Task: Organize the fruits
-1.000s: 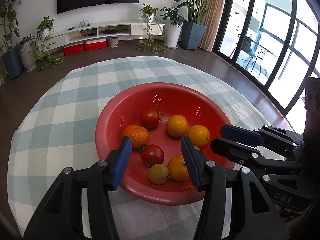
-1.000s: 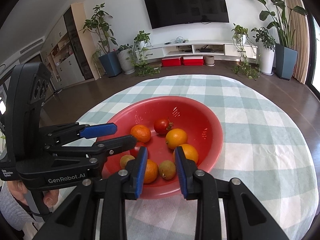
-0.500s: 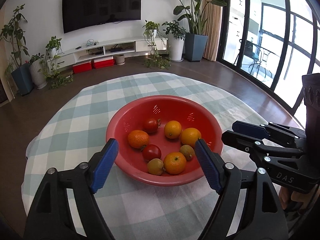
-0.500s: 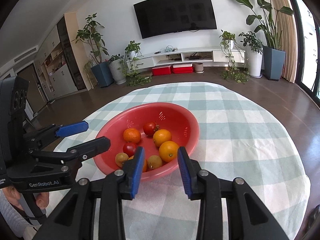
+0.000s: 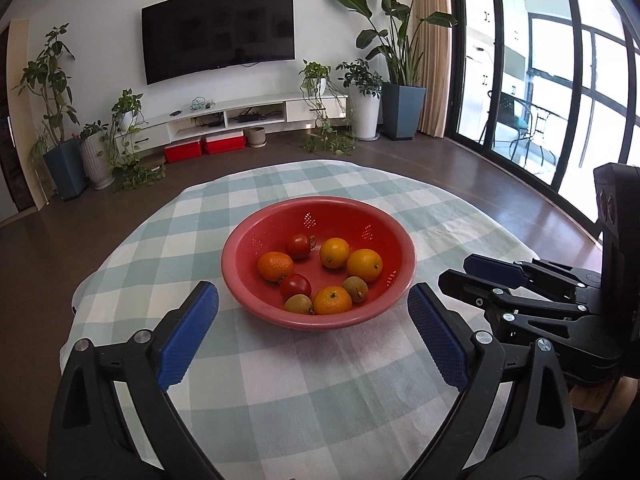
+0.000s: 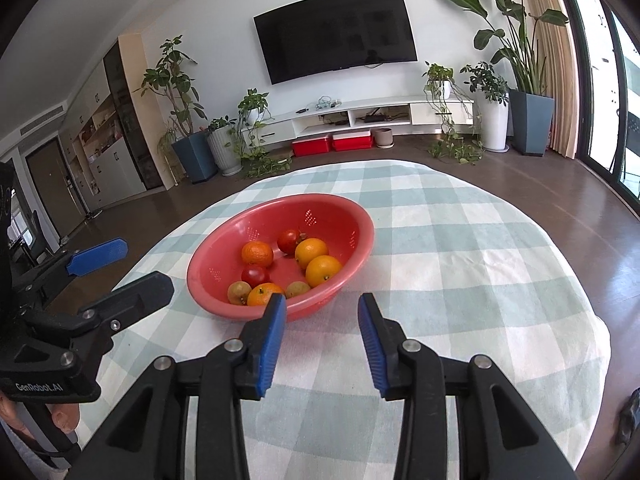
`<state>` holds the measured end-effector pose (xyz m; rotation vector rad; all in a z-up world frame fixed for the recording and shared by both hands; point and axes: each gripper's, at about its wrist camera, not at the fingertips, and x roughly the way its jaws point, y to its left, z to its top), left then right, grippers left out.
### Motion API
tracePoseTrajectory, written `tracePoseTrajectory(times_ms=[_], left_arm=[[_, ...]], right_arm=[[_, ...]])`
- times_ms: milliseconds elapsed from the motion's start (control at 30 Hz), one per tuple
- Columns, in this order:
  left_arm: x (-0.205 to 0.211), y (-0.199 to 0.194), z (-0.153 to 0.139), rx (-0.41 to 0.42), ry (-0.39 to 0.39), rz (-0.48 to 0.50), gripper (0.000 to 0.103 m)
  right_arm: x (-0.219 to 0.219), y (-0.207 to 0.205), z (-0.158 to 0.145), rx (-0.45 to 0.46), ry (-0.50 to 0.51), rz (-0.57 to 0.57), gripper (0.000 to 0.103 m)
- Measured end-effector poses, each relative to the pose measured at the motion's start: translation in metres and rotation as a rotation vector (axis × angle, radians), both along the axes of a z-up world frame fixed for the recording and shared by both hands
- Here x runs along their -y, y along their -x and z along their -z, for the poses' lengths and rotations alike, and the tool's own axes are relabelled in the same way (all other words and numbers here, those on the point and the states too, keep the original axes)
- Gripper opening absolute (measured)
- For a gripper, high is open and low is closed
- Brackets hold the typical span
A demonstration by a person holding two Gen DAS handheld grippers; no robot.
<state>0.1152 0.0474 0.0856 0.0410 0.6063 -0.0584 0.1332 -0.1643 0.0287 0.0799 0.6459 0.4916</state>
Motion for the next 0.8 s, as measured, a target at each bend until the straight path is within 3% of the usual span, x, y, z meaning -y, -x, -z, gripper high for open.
tracePoseTrajectory(times_ms=[800], left_arm=[[0.028, 0.059, -0.008, 0.036, -0.071, -0.020, 0.100]], right_arm=[[0.010, 0.035, 0.020, -0.021, 0.006, 0.012, 0.045]])
